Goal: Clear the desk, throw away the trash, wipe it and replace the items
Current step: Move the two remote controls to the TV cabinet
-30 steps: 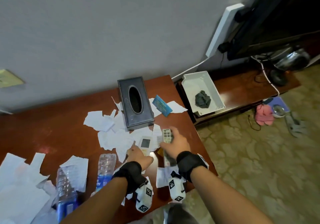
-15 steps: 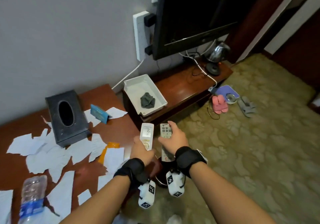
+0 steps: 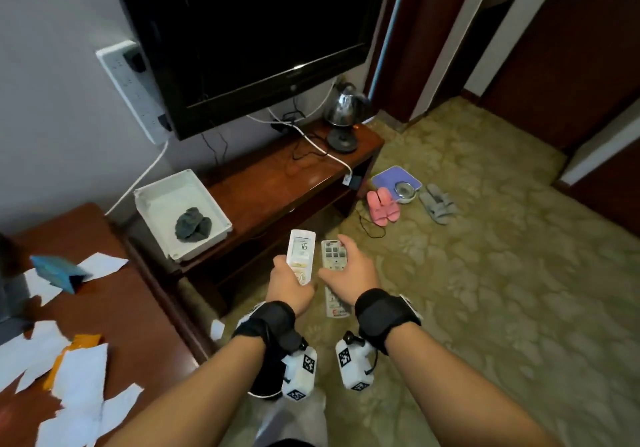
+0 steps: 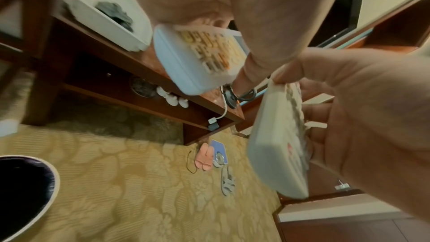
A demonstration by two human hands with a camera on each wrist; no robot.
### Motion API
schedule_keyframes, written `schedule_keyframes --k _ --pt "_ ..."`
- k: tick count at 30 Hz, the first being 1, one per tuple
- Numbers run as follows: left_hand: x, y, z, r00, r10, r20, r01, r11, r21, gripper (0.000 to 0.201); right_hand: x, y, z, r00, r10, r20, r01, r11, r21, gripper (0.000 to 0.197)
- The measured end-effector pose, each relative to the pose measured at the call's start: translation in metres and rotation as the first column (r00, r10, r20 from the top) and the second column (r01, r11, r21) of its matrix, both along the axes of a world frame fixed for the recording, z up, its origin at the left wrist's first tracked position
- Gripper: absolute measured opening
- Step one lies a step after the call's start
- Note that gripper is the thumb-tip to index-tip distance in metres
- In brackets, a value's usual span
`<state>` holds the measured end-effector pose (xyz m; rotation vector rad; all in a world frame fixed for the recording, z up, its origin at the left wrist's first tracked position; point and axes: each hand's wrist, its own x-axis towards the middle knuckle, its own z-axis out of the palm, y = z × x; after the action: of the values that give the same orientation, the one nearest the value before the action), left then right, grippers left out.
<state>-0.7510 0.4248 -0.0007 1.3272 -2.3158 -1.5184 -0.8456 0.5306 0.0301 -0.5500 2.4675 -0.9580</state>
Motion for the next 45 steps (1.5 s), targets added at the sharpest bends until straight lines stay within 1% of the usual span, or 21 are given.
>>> schedule_keyframes --k 4,6,9,13,16,19,21,23,25,28,33,37,40,43,45 --pt "-0.076 0.009 -0.005 0.998 -0.032 0.047 0.033 0.999 -0.014 0.058 -0.071 0.017 -0.004 0.999 -0.049 0.019 0.049 0.999 -0.014 0.082" --pt "-0.119 0.010 -0.005 0.994 -0.070 0.082 0.073 0.997 -0.037 0.058 -0.114 0.023 -0.002 0.997 -0.078 0.017 0.079 0.997 -0.021 0.081" --pt "-0.181 0.010 -0.002 0.984 -0.098 0.147 0.107 0.993 -0.051 0.055 -0.180 0.031 0.001 0.996 -0.085 0.020 0.086 0.996 -0.002 0.082" --pt "-0.264 0.007 0.009 0.977 -0.157 0.147 0.164 0.986 -0.041 0.054 -0.264 0.036 0.010 0.992 -0.124 0.016 0.125 0.992 -0.034 0.087" --pt "-0.320 0.004 0.020 0.969 -0.195 0.152 0.205 0.978 -0.050 0.053 -0.316 0.034 0.014 0.995 -0.103 0.007 0.103 0.990 -0.096 0.094" --pt "-0.371 -0.003 0.023 0.969 -0.195 0.153 0.208 0.975 -0.077 0.054 -0.366 0.025 0.014 0.996 -0.087 -0.018 0.086 0.994 -0.064 0.088" --pt "-0.406 -0.009 0.021 0.969 -0.183 0.163 0.198 0.977 -0.080 0.049 -0.405 0.014 0.009 0.997 -0.076 -0.027 0.076 0.997 -0.019 0.083" --pt "-0.439 -0.016 0.016 0.970 -0.155 0.189 0.171 0.983 -0.071 0.044 -0.445 0.002 0.000 0.998 -0.039 -0.040 0.039 0.999 -0.005 0.082" --pt "-0.470 -0.024 0.013 0.970 -0.112 0.215 0.127 0.990 -0.057 0.040 -0.485 -0.011 -0.009 1.000 0.007 -0.021 -0.007 1.000 -0.021 0.083" --pt "-0.519 -0.035 0.005 0.977 -0.031 0.213 0.041 0.998 -0.043 0.034 -0.546 -0.030 -0.017 0.997 0.073 0.011 -0.072 0.996 -0.044 0.084" --pt "-0.584 -0.053 -0.004 0.969 0.106 0.225 -0.113 0.994 0.014 0.047 -0.622 -0.055 -0.024 0.972 0.217 0.090 -0.217 0.976 -0.009 0.084" --pt "-0.624 -0.068 -0.018 0.952 0.135 0.273 -0.147 0.989 0.021 0.052 -0.671 -0.080 -0.037 0.949 0.292 0.116 -0.299 0.953 0.047 0.087" --pt "-0.657 -0.090 -0.039 0.944 0.164 0.285 -0.181 0.983 0.035 0.061 -0.711 -0.105 -0.054 0.941 0.304 0.148 -0.315 0.947 0.056 0.090" --pt "-0.691 -0.114 -0.068 0.938 0.153 0.311 -0.172 0.984 0.036 0.062 -0.750 -0.128 -0.079 0.935 0.322 0.151 -0.340 0.933 0.119 0.089" --pt "-0.706 -0.125 -0.089 0.925 0.160 0.346 -0.193 0.979 0.061 0.068 -0.768 -0.140 -0.099 0.936 0.308 0.172 -0.334 0.929 0.157 0.087"
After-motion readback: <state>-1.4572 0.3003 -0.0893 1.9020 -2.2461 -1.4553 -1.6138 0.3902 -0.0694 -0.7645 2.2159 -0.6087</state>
